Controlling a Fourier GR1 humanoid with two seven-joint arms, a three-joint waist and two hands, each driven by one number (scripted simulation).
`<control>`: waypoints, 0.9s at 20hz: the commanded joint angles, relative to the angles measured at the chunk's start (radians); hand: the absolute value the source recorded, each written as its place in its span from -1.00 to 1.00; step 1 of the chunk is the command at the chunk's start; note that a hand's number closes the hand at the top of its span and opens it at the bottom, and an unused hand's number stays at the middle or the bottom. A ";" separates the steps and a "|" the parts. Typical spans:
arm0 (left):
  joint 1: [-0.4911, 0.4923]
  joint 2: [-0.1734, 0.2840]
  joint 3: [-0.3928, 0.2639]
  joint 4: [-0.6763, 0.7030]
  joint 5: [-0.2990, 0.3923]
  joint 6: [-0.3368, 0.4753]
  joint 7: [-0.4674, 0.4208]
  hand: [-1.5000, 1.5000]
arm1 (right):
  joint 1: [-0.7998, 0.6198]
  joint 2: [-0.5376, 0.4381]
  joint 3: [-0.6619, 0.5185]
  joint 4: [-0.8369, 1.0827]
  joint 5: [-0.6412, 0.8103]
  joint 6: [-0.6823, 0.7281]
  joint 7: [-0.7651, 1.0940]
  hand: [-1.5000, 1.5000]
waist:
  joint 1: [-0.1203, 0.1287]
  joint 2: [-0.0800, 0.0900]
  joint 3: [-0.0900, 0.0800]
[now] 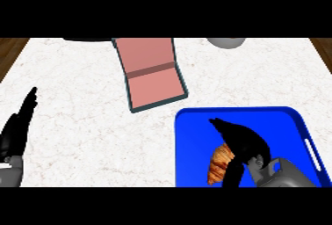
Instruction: Pick the croissant from the tray and place it in the cardboard box
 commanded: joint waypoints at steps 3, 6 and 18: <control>0.016 -0.001 0.012 -0.008 -0.003 -0.010 -0.005 0.00 | 0.016 0.006 0.032 -0.009 0.009 0.101 0.138 -1.00 | -0.001 -0.002 0.000; 0.018 -0.025 -0.016 -0.078 -0.009 -0.008 0.052 0.00 | -0.042 0.071 0.046 0.102 0.021 0.091 0.190 -1.00 | 0.012 -0.001 0.000; -0.023 0.025 0.057 0.009 0.008 -0.051 0.011 0.00 | -0.020 0.108 0.128 0.275 0.355 -0.064 -0.022 1.00 | 0.005 0.002 0.000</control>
